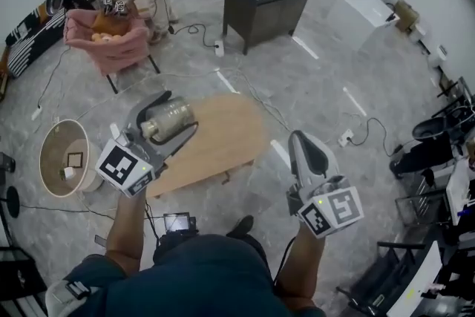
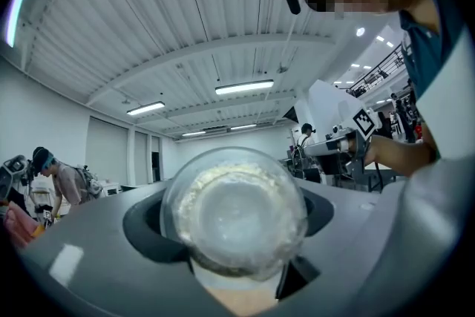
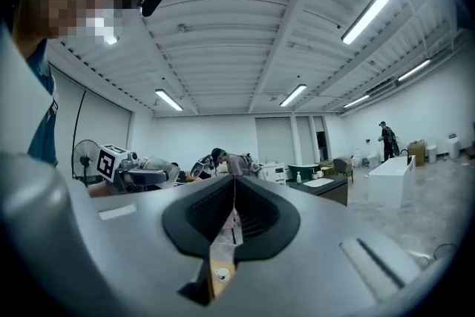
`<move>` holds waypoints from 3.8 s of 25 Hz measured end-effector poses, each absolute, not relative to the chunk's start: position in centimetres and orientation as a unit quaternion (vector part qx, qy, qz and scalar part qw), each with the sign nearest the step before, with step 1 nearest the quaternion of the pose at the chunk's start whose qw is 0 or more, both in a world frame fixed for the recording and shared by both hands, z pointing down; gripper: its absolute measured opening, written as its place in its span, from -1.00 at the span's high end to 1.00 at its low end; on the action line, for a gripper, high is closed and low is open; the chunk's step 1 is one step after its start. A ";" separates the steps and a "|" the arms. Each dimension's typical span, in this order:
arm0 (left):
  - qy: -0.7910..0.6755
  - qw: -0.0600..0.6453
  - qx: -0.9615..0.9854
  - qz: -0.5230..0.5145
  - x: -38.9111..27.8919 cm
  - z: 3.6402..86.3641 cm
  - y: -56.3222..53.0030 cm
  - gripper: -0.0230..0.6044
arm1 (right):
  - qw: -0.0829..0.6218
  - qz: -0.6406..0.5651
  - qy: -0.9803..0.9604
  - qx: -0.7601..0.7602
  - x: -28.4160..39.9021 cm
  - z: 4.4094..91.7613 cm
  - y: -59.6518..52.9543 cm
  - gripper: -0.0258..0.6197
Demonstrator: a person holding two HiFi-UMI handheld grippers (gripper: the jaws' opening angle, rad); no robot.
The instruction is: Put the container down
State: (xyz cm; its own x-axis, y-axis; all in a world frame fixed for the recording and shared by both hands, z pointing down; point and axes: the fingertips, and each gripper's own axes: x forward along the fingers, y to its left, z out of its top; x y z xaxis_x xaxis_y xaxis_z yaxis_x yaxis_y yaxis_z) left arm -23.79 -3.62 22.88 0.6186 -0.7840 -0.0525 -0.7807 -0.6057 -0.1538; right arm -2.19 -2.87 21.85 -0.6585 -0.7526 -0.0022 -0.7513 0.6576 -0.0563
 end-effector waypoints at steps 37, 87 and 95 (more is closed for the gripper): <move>0.438 -0.028 -0.896 -0.064 -10.8 36.6 -26.0 -0.12 | -0.044 -0.111 0.885 -0.450 13.5 30.0 -18.1 0.88; 0.349 -0.329 -0.828 -0.291 -11.5 90.1 -47.3 -0.12 | -0.175 -0.321 0.777 -0.513 10.8 54.0 -32.8 0.88; 0.340 -0.357 -0.808 -0.322 -11.7 96.7 -46.8 -0.12 | -0.188 -0.356 0.765 -0.503 10.4 58.3 -33.3 0.88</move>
